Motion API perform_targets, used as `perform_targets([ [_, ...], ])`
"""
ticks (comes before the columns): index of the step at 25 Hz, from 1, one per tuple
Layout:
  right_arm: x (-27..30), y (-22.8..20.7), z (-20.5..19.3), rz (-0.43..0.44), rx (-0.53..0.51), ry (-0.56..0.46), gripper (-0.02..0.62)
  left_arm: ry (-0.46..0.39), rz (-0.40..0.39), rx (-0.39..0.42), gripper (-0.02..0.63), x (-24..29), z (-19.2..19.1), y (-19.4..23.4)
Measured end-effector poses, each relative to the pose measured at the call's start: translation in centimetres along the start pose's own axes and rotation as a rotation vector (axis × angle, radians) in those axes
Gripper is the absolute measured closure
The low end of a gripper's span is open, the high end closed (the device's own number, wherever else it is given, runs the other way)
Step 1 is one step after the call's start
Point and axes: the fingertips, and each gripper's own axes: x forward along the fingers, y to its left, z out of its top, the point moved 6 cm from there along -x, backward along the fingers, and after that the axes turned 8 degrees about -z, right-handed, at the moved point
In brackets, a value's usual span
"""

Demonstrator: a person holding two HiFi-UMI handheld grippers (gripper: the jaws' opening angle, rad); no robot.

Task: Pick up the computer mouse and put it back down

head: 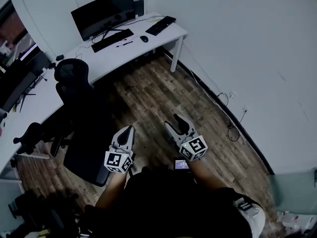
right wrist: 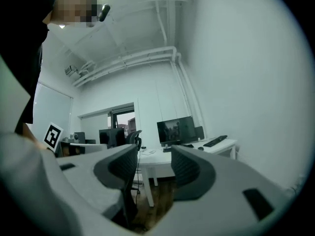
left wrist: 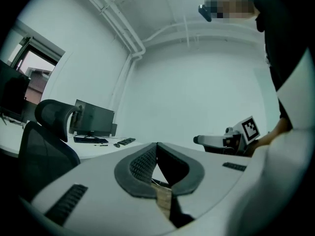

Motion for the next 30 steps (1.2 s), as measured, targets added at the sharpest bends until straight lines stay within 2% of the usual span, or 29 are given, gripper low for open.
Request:
perform_targets([
  [4,-0.3,-0.2,-0.2,0.03,-0.004,0.028,0.394,0.01,-0.01,0.01,0.611,0.6,0.0,-0.8],
  [12,-2.7,-3.0,-1.0,-0.015,0.025,0.015,0.394,-0.033,0.004,-0.041,0.611,0.9,-0.7,-2.1],
  [20,-3.8,-5.3,-1.1,-0.019,0.137,-0.005,0.396,-0.014,0.01,-0.078,0.611,1.5,-2.1,-3.3],
  [26,-2.6,-6.6,-1.6,-0.023,0.135,0.01,0.396,-0.003,0.034,-0.091,0.611,2.4,-2.6,-2.0],
  [30,-0.3,-8.0,-2.0,-0.032,0.133,0.031,0.396,-0.004,0.054,-0.062,0.611,4.7,-2.4,0.2],
])
